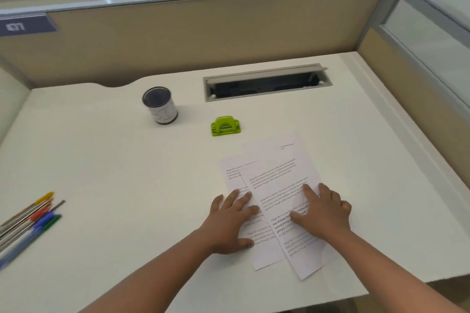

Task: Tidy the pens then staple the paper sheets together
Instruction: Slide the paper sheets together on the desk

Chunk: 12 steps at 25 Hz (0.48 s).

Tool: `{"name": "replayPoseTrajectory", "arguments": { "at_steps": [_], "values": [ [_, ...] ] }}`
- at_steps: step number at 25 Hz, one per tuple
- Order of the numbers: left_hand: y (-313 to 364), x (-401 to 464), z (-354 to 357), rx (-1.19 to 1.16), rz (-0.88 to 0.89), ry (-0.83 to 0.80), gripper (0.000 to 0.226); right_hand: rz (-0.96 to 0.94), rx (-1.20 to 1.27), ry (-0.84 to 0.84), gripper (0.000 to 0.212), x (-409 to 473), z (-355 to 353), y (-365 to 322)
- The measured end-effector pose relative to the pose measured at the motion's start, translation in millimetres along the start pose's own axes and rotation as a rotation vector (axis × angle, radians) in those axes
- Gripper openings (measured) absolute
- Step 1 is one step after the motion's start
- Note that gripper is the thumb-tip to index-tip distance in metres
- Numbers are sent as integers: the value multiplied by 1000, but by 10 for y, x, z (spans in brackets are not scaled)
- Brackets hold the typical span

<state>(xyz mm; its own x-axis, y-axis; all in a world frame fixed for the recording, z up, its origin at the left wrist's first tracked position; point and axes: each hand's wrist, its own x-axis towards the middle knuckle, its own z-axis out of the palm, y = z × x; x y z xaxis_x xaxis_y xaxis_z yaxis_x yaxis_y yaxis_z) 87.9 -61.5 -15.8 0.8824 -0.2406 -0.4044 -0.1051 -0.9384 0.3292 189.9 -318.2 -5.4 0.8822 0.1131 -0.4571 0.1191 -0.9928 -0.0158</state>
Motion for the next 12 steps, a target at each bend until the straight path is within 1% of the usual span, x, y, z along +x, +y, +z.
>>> {"name": "replayPoseTrajectory", "arguments": {
  "at_steps": [6,10,12],
  "values": [
    [-551,-585,-22,-86,-122,8,84,-80,-77,36,95,-278,114,-731],
    [-751,-822,-89,-222,-168,-1,85,-104,-68,49,91,-425,199,-996],
    [-778,-913,-102,-299,-178,47,85,-113,-13,41,91,-456,217,-1043]
  ]
}}
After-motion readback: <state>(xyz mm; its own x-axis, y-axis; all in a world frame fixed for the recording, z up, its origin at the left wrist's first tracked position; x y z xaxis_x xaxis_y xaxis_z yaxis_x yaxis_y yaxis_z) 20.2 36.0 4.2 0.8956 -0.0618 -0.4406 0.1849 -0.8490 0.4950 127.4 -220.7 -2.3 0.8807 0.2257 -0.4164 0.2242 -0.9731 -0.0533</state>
